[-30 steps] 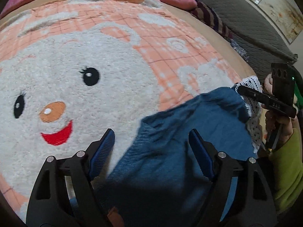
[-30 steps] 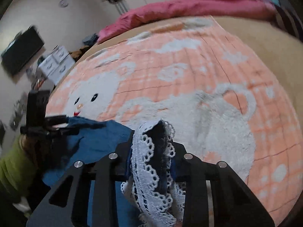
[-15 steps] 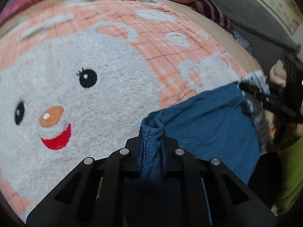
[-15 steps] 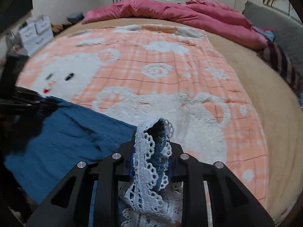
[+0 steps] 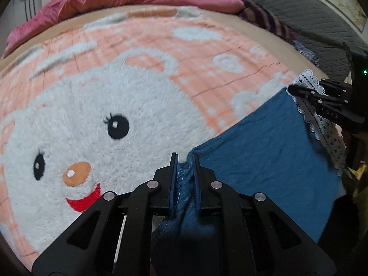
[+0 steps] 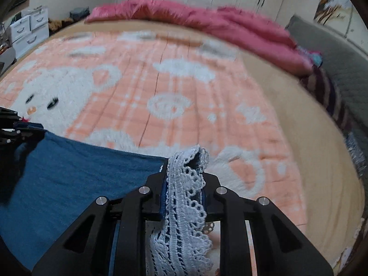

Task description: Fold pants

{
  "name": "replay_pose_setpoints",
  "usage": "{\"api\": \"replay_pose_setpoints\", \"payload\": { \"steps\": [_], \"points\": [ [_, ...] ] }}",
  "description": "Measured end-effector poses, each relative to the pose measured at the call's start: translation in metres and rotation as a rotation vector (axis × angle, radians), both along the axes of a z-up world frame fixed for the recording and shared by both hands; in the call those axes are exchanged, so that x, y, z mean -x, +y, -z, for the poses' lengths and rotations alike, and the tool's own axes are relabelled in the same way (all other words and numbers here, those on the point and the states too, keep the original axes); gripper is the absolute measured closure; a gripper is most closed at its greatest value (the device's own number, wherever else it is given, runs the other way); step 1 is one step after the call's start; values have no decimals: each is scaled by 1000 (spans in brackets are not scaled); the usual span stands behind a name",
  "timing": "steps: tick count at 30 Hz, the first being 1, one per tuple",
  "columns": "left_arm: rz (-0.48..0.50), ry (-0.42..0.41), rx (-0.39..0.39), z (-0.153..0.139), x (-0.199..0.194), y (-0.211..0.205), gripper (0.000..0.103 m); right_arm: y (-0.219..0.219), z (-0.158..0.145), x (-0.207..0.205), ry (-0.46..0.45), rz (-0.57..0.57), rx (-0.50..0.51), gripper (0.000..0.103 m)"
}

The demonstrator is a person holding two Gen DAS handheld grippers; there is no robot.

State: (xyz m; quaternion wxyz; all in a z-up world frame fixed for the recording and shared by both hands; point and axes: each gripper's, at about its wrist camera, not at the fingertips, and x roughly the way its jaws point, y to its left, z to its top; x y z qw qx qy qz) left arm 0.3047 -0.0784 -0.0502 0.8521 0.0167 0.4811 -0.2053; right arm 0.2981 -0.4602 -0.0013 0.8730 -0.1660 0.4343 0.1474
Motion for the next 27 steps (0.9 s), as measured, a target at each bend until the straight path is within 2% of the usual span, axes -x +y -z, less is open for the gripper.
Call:
{"api": "replay_pose_setpoints", "payload": {
  "steps": [2,3,4,5,6,7,8,11,13,16,19,21,24,27],
  "points": [
    [-1,-2,2,2,-1,1,95,-3,15,-5,46,9,-3,78],
    [-3,-4,4,1,-1,1,94,-5,18,-6,52,13,-17,73],
    [-9,-9,3,0,-1,2,92,-10,19,-7,55,22,-43,59],
    [-14,-14,3,-1,-1,3,90,-15,17,-7,49,45,-57,52],
    [-31,-26,-2,-4,-1,6,82,-21,15,-8,49,71,-72,42],
    [-43,-32,-8,-5,0,7,69,-31,10,-6,47,101,-105,39],
    [-58,-37,-8,-8,0,10,64,-37,7,-3,44,114,-128,39],
    [-87,-65,8,-27,9,21,60,-61,-11,22,29,158,-173,36],
    [-88,-100,13,-42,20,25,48,-74,-26,47,13,158,-223,22],
    [-91,-170,-1,-68,49,32,34,-91,-48,91,-25,139,-334,20],
    [-112,-230,-44,-91,80,39,25,-101,-50,119,12,135,-374,20],
    [-128,-264,-26,-104,102,48,21,-105,-46,129,59,139,-373,20],
    [-163,-277,-11,-106,135,63,18,-109,-32,145,115,122,-360,20],
    [-233,-251,-26,-93,163,83,18,-115,-15,150,177,132,-374,20]
  ]
}}
